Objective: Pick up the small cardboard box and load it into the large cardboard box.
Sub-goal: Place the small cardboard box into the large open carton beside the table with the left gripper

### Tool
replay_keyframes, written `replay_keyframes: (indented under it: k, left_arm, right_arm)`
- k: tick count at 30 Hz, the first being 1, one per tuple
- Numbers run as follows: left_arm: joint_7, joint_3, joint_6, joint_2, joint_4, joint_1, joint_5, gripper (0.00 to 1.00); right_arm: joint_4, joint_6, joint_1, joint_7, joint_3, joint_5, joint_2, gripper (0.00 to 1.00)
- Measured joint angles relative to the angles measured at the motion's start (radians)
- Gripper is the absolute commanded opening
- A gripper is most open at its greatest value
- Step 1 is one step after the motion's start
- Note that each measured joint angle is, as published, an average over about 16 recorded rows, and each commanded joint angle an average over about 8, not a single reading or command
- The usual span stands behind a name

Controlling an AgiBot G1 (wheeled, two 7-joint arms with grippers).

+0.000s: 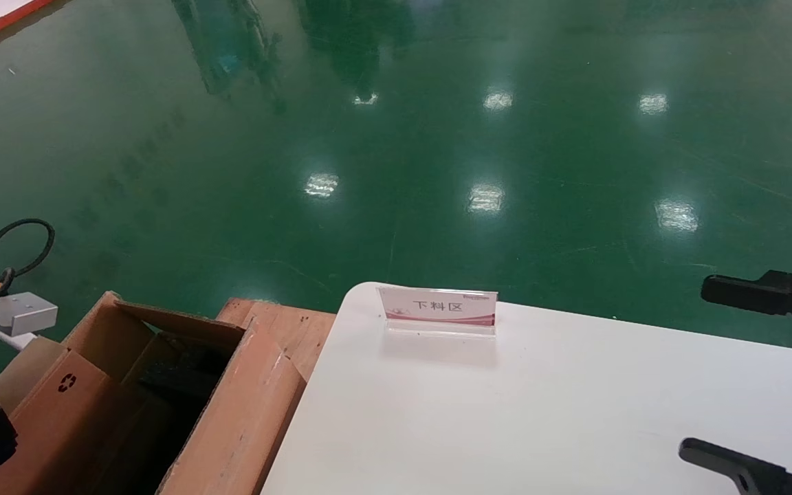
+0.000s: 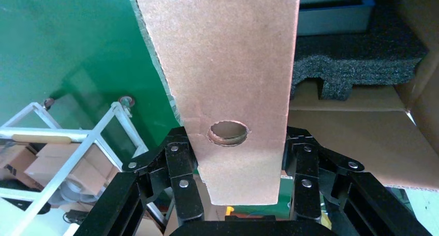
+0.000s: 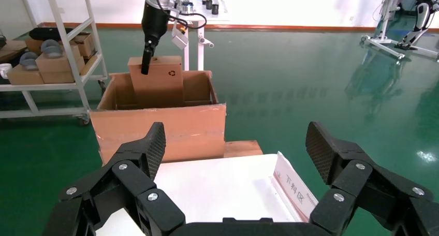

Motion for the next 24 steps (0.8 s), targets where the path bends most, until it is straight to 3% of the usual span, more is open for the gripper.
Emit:
replay_keyframes:
  k: [9,10,11,17,18,19,24]
  left_arm:
    - [-0.013,-0.008,-0.027,0.004,0.016,0.062,-0.004,0.0]
    - [-0.015,-0.009,-0.029,0.004,0.019,0.068,-0.005,0.04]
    - [-0.016,-0.01,-0.031,0.005,0.021,0.074,-0.006,0.11]
    - [-0.027,-0.015,-0.043,0.01,0.038,0.111,-0.013,0.85]
    - [-0.028,-0.016,-0.044,0.011,0.041,0.116,-0.014,0.94]
    - [-0.03,-0.017,-0.046,0.012,0.043,0.121,-0.015,0.99]
    - [-0.037,-0.021,-0.051,0.016,0.056,0.143,-0.022,1.0]
  right_arm:
    - [0.0,0.0,0.0,0.0,0.0,0.0,0.0,1.0]
    - [0.0,0.0,0.0,0.0,0.0,0.0,0.0,1.0]
    - [0.0,0.0,0.0,0.0,0.0,0.0,0.0,1.0]
    - [0.0,0.0,0.0,0.0,0.0,0.0,0.0,1.0]
    - [0.0,0.0,0.0,0.0,0.0,0.0,0.0,1.0]
    - [0.0,0.0,0.0,0.0,0.0,0.0,0.0,1.0]
    - [0.0,0.0,0.0,0.0,0.0,0.0,0.0,1.0]
